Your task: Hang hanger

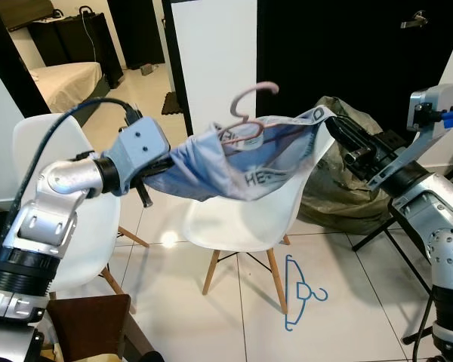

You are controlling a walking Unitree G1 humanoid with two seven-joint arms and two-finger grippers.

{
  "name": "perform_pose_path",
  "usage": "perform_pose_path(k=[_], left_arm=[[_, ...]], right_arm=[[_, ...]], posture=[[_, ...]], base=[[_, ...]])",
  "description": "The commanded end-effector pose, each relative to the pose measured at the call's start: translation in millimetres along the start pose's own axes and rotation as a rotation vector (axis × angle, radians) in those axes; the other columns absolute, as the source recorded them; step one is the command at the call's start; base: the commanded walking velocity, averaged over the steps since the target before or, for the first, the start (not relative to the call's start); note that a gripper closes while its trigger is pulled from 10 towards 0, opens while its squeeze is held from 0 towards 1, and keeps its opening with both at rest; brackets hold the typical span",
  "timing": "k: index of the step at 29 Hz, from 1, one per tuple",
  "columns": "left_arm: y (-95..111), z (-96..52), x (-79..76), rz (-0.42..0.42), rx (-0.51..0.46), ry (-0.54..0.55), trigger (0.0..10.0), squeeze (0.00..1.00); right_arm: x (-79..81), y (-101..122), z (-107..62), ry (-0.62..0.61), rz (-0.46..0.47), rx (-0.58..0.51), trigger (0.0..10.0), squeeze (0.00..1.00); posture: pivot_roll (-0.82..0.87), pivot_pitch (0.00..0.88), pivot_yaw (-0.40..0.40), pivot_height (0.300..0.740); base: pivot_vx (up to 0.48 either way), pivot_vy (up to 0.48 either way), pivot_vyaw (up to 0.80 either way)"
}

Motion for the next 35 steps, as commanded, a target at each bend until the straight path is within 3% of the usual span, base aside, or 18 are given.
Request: perform_pose_path(k=[1,8,12,16,19,23,32,33,35], left_arm=[[-16.0,0.9,-13.6,-0.022,0.065,0.009,10.0,0.00],[-13.5,8.3,-24.4,-0.056,0.059,0.044,10.0,0.00],[-0.1,15.2,-24.6,-0.092,-0.001,0.077,10.0,0.00],[3.5,17.2,-25.3,-0.100,-0.015,0.081,10.0,0.00],[8.5,22.4,-25.5,-0.115,-0.033,0.106,10.0,0.00],[11.1,25.4,-25.0,-0.122,-0.041,0.125,10.0,0.00],[4.8,22.9,-16.2,-0.118,-0.016,0.170,10.0,0.00],[2.1,21.4,-13.2,-0.114,-0.007,0.179,10.0,0.00],[0.5,20.4,-11.4,-0.113,-0.002,0.185,10.0,0.00]], right_arm=[[0.8,4.4,3.7,-0.002,0.009,-0.018,0.0,0.00],[6.3,3.5,7.6,0.018,0.031,-0.024,0.0,0.00],[22.6,-8.9,15.0,0.075,0.064,0.000,0.0,0.00],[27.3,-12.5,17.1,0.090,0.072,0.007,0.0,0.00],[46.4,-26.4,21.7,0.154,0.101,0.043,0.0,0.00],[54.5,-32.3,23.1,0.180,0.117,0.056,0.0,0.00],[36.9,-25.0,17.4,0.105,0.103,0.032,0.0,0.00],[29.2,-24.1,14.6,0.067,0.088,0.031,6.6,0.00],[24.1,-24.1,12.7,0.042,0.077,0.032,6.6,0.00]], posture=[[-0.09,0.000,0.074,0.710],[-0.10,0.000,0.070,0.710],[-0.10,0.000,0.069,0.710],[-0.10,0.000,0.069,0.710],[-0.10,0.000,0.069,0.710],[-0.10,0.000,0.069,0.710],[-0.10,0.000,0.069,0.710],[-0.10,0.000,0.069,0.710],[-0.10,0.000,0.069,0.710]], base=[[0.000,0.000,0.00],[0.000,0.000,0.00],[0.000,0.000,0.00],[0.000,0.000,0.00],[0.000,0.000,0.00],[0.000,0.000,0.00],[0.000,0.000,0.00],[0.000,0.000,0.00],[0.000,0.000,0.00]])
Point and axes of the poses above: a point about 5 cm out from each wrist's last joint towards the gripper, its own z axis pointing out of the wrist towards the gripper, its own y axis along the axis of the wrist's last joint, x = y × z, the point moved 5 cm from there along z, pointing out of the wrist towards the gripper, and after that the axes turned 14 degrees about z, right-handed, at the moved point
